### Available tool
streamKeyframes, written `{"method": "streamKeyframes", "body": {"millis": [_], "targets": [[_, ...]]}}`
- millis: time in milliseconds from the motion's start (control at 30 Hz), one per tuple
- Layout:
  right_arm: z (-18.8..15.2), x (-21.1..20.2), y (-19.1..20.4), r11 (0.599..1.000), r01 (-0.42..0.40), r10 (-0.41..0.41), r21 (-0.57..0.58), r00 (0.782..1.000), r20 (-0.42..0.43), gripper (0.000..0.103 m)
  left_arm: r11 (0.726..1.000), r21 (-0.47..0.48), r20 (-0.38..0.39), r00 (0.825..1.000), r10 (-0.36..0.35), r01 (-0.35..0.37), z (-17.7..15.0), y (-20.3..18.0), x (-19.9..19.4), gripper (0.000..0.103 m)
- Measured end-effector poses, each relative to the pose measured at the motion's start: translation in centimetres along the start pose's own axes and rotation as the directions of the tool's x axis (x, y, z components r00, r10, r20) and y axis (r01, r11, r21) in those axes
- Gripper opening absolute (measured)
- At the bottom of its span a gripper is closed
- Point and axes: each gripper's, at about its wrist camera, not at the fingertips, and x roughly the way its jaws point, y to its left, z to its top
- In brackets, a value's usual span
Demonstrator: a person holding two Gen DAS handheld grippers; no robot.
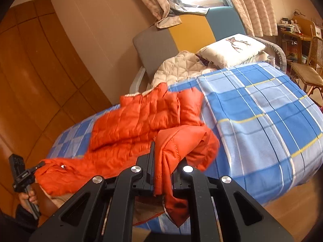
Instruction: Fold large clothes
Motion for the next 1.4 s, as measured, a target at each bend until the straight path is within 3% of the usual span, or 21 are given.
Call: {"method": "streamKeyframes", "body": {"millis": [367, 433, 500, 567, 600, 633, 700, 733, 800, 900, 1067, 1167, 1233, 1300, 1333, 1400], "targets": [[5.1, 8.6, -0.2, 0.997, 0.072, -0.071, 0.039, 0.997, -0.015, 0.012, 0.993, -0.014, -0.06, 0.992, 0.115, -0.116, 7.0, 2.6, 10.0, 0.01], [5.6, 9.4, -0.4, 0.996, 0.076, -0.076, 0.052, 0.997, -0.006, 0.021, 0.989, -0.017, -0.075, 0.987, 0.142, -0.144, 7.9, 3.1, 11.7, 0.01], [6.4, 10.1, -1.1, 0.993, 0.056, -0.057, 0.103, 0.998, 0.009, 0.048, 0.984, -0.014, -0.087, 0.981, 0.174, -0.176, 8.6, 3.6, 13.0, 0.011], [7.0, 10.4, -1.5, 0.99, 0.034, -0.039, 0.138, 0.999, 0.032, 0.061, 0.981, -0.037, -0.102, 0.977, 0.189, -0.193, 9.1, 4.5, 14.1, 0.013], [7.3, 10.5, -1.6, 0.988, 0.029, -0.036, 0.148, 0.998, 0.045, 0.073, 0.978, -0.046, -0.112, 0.974, 0.197, -0.203, 9.3, 5.0, 14.7, 0.019], [7.5, 10.5, -1.7, 0.987, 0.03, -0.04, 0.161, 0.997, 0.061, 0.078, 0.976, -0.06, -0.124, 0.972, 0.199, -0.208, 9.5, 5.4, 15.2, 0.025], [7.9, 10.3, -2.0, 0.985, 0.023, -0.038, 0.171, 0.996, 0.081, 0.08, 0.975, -0.095, -0.12, 0.974, 0.19, -0.202, 9.9, 6.2, 15.6, 0.057], [7.8, 10.1, -2.2, 0.984, 0.02, -0.036, 0.176, 0.996, 0.085, 0.08, 0.975, -0.103, -0.109, 0.977, 0.184, -0.195, 10.1, 6.3, 15.5, 0.063], [7.5, 9.6, -2.8, 0.982, 0.035, -0.052, 0.186, 0.995, 0.085, 0.082, 0.969, -0.118, -0.056, 0.975, 0.213, -0.218, 10.3, 6.4, 14.7, 0.093], [5.9, 9.0, -4.3, 0.978, 0.053, -0.068, 0.201, 0.995, 0.067, 0.082, 0.969, -0.144, -0.004, 0.98, 0.201, -0.199, 10.3, 7.2, 13.1, 0.095], [1.9, 9.9, -7.0, 0.97, 0.096, -0.093, 0.224, 0.995, -0.027, 0.082, 0.974, -0.127, -0.045, 0.982, 0.185, -0.19, 7.2, 9.0, 12.1, 0.092], [0.3, 11.6, -7.9, 0.965, 0.115, -0.098, 0.236, 0.992, -0.083, 0.082, 0.976, -0.138, -0.118, 0.981, 0.155, -0.171, 4.3, 10.2, 12.8, 0.08], [-0.5, 13.0, -7.9, 0.965, 0.12, -0.096, 0.232, 0.989, -0.111, 0.082, 0.979, -0.145, -0.166, 0.979, 0.117, -0.141, 2.4, 10.6, 13.6, 0.065], [-0.8, 13.9, -7.7, 0.965, 0.116, -0.089, 0.236, 0.988, -0.123, 0.067, 0.982, -0.152, -0.183, 0.98, 0.083, -0.111, 1.4, 10.4, 14.2, 0.036], [-0.8, 14.0, -7.7, 0.964, 0.11, -0.082, 0.243, 0.989, -0.124, 0.061, 0.984, -0.15, -0.184, 0.98, 0.071, -0.099, 1.2, 10.2, 14.2, 0.027], [-0.8, 13.7, -7.5, 0.966, 0.095, -0.066, 0.241, 0.99, -0.125, 0.031, 0.985, -0.15, -0.168, 0.984, 0.059, -0.085, 0.9, 9.8, 13.9, 0.01]]}}
